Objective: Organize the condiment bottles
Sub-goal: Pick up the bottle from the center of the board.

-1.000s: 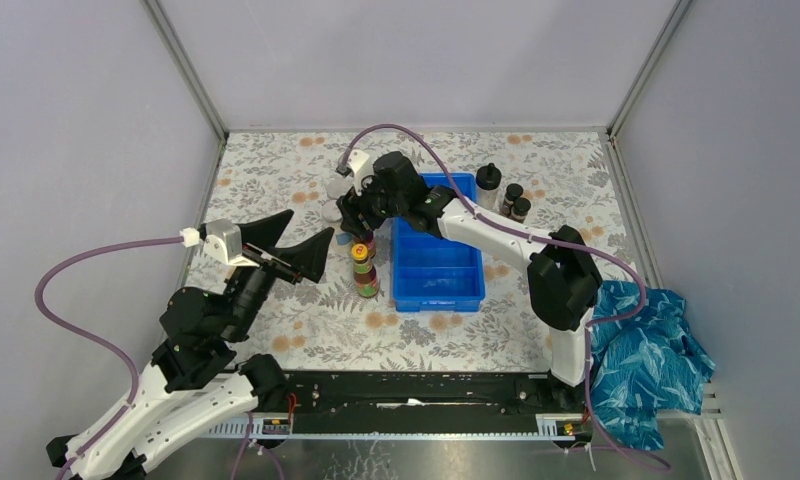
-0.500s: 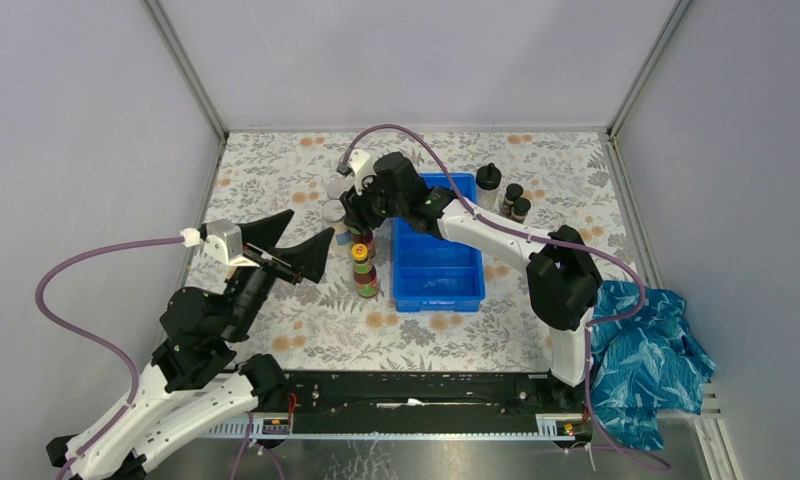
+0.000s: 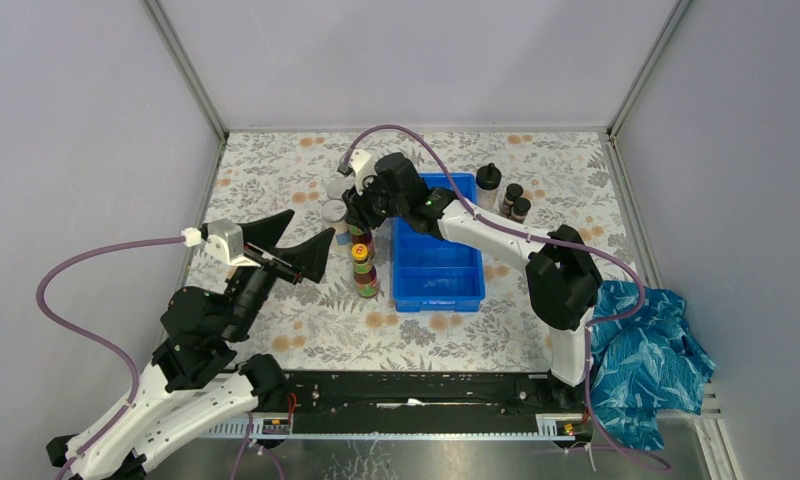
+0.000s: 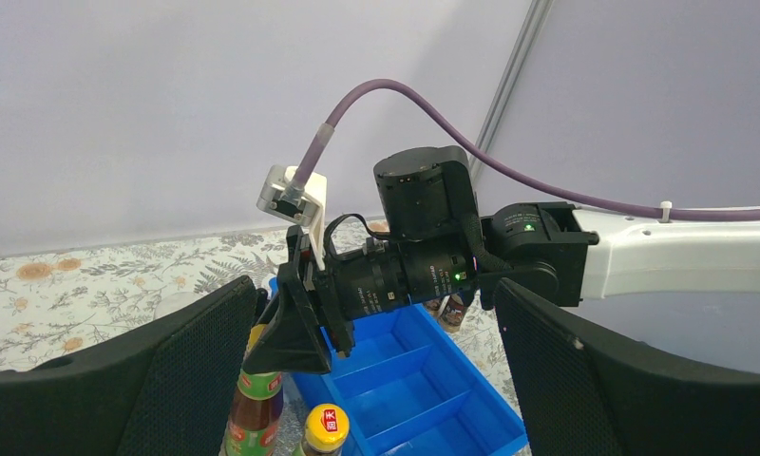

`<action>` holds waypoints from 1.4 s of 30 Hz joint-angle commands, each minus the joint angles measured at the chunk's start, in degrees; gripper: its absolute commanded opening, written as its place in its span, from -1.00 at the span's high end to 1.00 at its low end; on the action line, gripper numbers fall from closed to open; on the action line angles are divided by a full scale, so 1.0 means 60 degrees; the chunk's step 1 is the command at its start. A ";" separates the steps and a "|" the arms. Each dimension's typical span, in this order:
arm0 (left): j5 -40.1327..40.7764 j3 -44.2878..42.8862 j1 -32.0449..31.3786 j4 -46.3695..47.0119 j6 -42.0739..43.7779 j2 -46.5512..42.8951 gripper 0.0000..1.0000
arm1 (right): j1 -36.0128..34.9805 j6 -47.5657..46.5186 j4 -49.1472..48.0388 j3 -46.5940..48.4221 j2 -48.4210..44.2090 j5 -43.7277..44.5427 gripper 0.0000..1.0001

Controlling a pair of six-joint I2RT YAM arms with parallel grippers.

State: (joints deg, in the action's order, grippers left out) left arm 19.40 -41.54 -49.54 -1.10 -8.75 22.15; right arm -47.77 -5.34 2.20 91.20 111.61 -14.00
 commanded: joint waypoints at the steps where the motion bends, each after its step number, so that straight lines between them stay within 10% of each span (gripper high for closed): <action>1: -0.0115 0.0140 -0.0066 -0.0182 0.0243 -0.0016 -0.97 | 0.0036 -0.0003 -0.0232 -0.0064 0.0020 0.0138 0.37; 9: -0.0088 0.0155 -0.0051 -0.0175 0.0259 0.0014 -0.97 | 0.0037 -0.0027 -0.0234 -0.0126 0.0001 0.0458 0.99; 42: 0.0277 0.0460 -0.0071 0.0127 0.0346 -0.0089 -0.97 | 0.0037 -0.0232 0.0784 0.0723 -0.0799 0.1271 1.00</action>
State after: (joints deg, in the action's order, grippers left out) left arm 19.97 -39.38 -49.54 -0.95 -8.10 22.15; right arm -47.72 -5.28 5.50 91.79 110.69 -8.36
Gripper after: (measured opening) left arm 0.986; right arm 0.450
